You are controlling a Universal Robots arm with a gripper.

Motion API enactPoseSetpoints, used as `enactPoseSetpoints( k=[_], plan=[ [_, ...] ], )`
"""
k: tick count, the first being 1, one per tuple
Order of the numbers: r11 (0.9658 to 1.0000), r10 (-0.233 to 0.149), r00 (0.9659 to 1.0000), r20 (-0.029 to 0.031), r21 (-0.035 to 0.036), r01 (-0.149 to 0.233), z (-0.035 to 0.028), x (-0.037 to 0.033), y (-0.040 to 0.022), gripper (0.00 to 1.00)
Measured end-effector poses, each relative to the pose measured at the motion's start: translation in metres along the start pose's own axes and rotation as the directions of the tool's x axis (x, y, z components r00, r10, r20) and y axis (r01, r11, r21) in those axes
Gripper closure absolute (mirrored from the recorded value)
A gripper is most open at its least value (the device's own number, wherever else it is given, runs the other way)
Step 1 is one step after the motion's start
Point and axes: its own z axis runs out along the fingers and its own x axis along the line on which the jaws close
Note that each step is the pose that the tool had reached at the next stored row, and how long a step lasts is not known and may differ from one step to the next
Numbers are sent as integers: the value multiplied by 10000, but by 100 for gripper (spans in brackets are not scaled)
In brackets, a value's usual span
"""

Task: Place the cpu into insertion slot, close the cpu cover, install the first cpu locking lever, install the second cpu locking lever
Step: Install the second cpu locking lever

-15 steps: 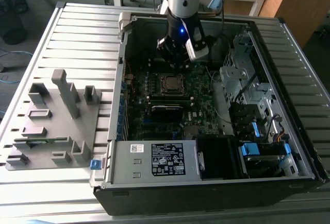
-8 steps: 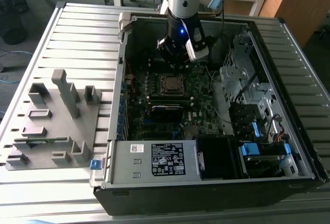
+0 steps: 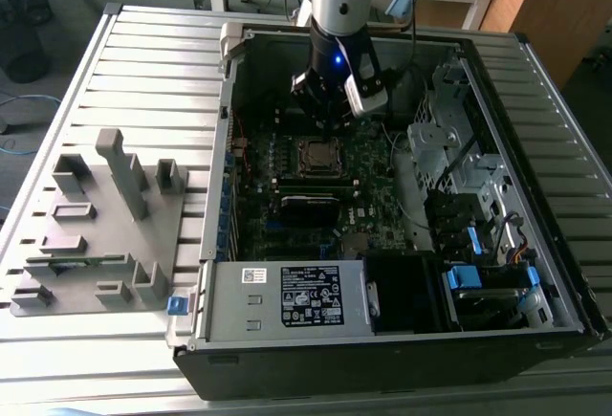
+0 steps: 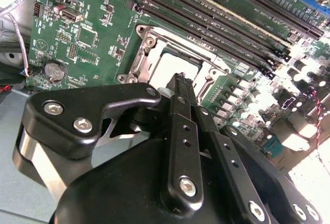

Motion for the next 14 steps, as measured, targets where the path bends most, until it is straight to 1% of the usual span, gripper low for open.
enactPoseSetpoints(
  k=[11, 14],
  plan=[
    [10000, 0, 10000, 0, 3, 0, -3, -7, -82, 89],
    [10000, 0, 10000, 1, 5, 0, -4, -7, -89, 89]
  ],
)
